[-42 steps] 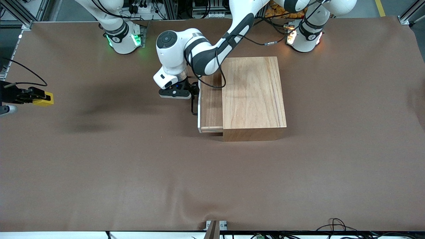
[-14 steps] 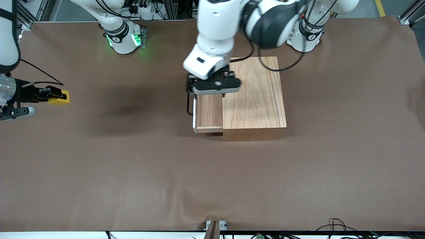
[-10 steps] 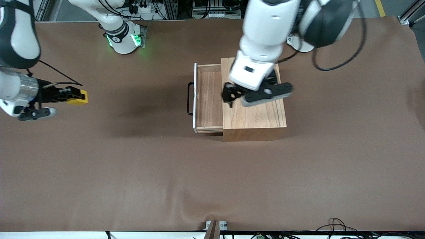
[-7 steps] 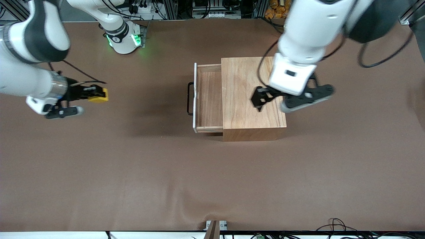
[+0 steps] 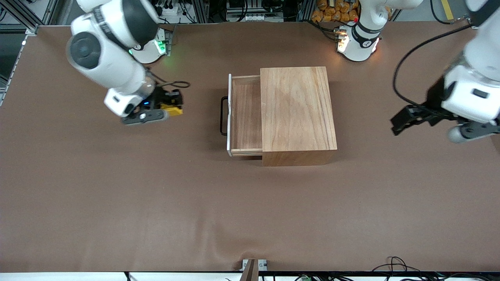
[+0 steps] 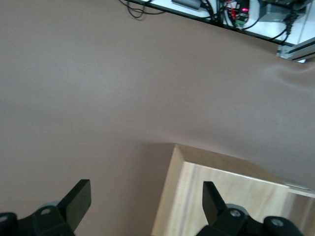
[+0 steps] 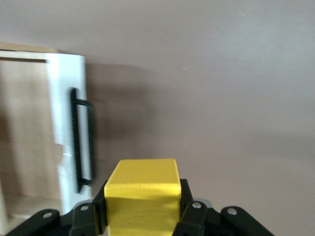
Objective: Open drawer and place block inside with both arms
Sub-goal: 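Carry the yellow cube with the right gripper over the open drawer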
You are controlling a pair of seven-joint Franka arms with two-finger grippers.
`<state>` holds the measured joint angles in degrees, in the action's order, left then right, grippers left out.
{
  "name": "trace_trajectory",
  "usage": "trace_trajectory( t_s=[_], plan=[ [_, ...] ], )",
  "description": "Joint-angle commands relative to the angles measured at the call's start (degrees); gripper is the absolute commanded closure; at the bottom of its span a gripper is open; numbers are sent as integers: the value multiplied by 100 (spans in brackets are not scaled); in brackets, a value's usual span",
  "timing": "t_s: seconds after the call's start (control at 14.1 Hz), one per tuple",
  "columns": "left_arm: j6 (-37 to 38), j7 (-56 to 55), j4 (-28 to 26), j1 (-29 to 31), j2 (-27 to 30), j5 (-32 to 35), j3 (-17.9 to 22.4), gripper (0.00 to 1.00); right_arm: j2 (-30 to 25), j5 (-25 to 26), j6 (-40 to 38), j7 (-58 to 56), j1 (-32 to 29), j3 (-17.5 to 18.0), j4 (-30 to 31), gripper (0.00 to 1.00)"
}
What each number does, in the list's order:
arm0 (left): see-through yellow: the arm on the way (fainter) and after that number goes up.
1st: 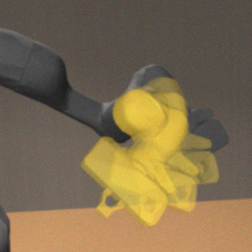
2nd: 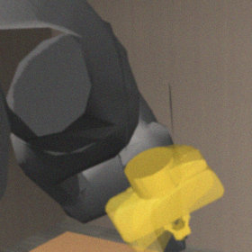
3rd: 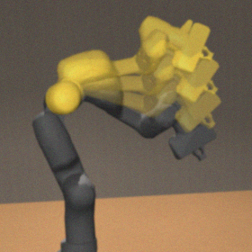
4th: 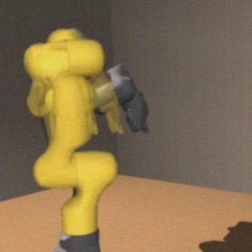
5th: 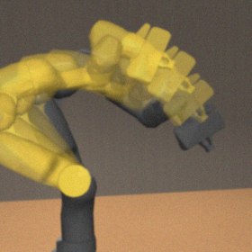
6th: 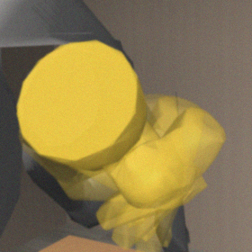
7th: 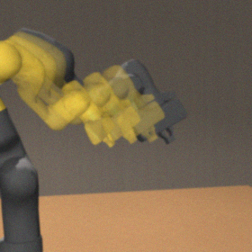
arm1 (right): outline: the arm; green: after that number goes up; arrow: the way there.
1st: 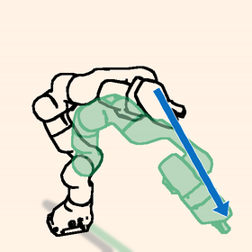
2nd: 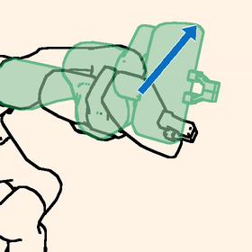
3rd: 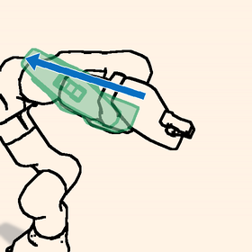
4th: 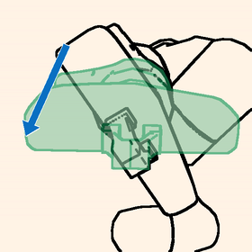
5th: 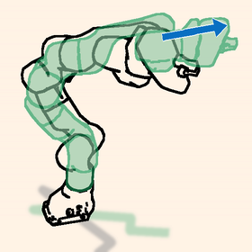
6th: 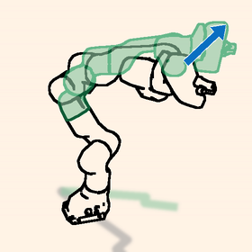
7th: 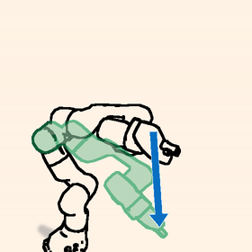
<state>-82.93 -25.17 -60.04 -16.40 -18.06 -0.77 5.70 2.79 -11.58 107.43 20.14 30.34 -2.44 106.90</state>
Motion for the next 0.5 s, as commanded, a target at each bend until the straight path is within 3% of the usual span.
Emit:
trace_trajectory(
  t_s=[0.0, 0.21, 0.43],
  plan=[
    [41, 573, -507, 435, 442, -134, -78, 0, -25, 33, 751, 988, 707, -90, 322, 100],
    [23, 1109, -1175, 813, 969, -134, -78, 0, 299, 461, 1252, 1719, 1297, -90, 314, 100],
    [32, 1593, -1413, 1077, 1190, -134, -78, 0, 738, 613, 1902, 2265, 1772, -90, 297, 100]
  ],
)
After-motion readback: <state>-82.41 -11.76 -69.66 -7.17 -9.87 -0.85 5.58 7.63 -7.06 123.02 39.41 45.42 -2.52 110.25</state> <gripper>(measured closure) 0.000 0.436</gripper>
